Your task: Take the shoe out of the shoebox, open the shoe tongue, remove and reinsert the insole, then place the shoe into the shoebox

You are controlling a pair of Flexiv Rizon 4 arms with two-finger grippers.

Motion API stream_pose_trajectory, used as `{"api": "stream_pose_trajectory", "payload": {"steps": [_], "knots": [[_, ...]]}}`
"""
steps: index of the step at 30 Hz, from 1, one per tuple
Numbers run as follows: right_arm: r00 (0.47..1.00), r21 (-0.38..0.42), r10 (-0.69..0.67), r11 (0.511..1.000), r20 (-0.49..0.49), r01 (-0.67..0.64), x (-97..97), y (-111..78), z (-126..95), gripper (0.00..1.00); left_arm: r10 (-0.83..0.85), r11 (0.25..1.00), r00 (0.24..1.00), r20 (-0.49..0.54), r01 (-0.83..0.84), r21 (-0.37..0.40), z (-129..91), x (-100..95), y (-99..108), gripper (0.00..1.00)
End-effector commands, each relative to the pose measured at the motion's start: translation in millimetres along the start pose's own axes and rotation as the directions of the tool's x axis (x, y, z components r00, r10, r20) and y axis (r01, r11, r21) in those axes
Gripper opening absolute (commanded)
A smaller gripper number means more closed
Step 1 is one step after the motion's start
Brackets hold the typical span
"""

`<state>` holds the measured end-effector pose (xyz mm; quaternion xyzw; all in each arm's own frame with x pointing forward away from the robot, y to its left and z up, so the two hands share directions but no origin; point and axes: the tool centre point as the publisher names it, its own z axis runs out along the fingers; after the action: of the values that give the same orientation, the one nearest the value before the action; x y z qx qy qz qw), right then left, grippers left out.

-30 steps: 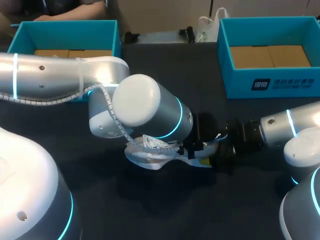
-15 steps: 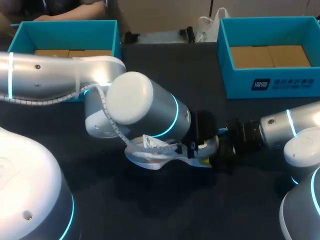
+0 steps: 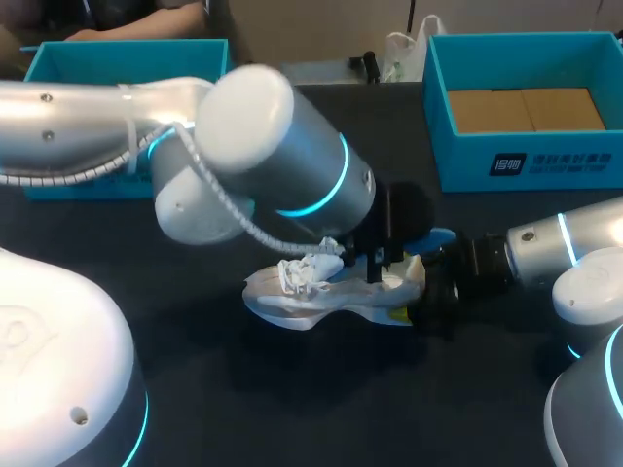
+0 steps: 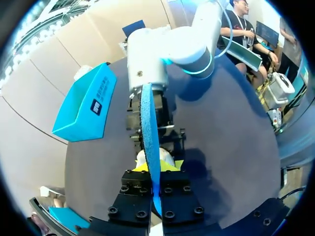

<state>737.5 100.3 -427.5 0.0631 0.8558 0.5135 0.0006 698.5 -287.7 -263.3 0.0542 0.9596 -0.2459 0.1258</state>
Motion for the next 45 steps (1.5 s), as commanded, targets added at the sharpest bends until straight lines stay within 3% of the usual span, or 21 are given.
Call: {"api": "stream_pose_trajectory", "payload": {"steps": [1, 10, 14, 27, 36, 42, 45], "knots": [[1.000, 0.003, 0.001, 1.000, 0.001, -0.001, 1.4, 0.0, 0.2, 0.00, 0.005, 1.000, 0.998, -0.063, -0.006, -0.016, -22.4, -9.0, -10.8, 0.00], [1.000, 0.003, 0.001, 1.000, 0.001, -0.001, 1.4, 0.0, 0.2, 0.00, -0.010, 0.999, 0.980, -0.198, 0.020, 0.047, -53.1, -17.6, -36.1, 0.00], [1.000, 0.003, 0.001, 1.000, 0.001, -0.001, 1.4, 0.0, 0.2, 0.00, -0.011, 0.998, 0.980, -0.197, 0.024, 0.064, -64.3, -17.0, -45.7, 0.00], [1.000, 0.003, 0.001, 1.000, 0.001, -0.001, 1.4, 0.0, 0.2, 0.00, -0.055, 0.956, 0.950, -0.308, 0.140, 0.259, -104.8, -28.4, -72.2, 0.00], [1.000, 0.003, 0.001, 1.000, 0.001, -0.001, 1.4, 0.0, 0.2, 0.00, -0.098, 0.899, 0.920, -0.379, 0.246, 0.363, -125.1, -39.6, -79.6, 0.00], [1.000, 0.003, 0.001, 1.000, 0.001, -0.001, 1.4, 0.0, 0.2, 0.00, -0.091, 0.830, 0.881, -0.463, 0.324, 0.453, -143.7, -56.0, -71.7, 0.00], [1.000, 0.003, 0.001, 1.000, 0.001, -0.001, 1.4, 0.0, 0.2, 0.00, -0.091, 0.830, 0.881, -0.463, 0.324, 0.453, -143.7, -56.0, -71.7, 0.00]]}}
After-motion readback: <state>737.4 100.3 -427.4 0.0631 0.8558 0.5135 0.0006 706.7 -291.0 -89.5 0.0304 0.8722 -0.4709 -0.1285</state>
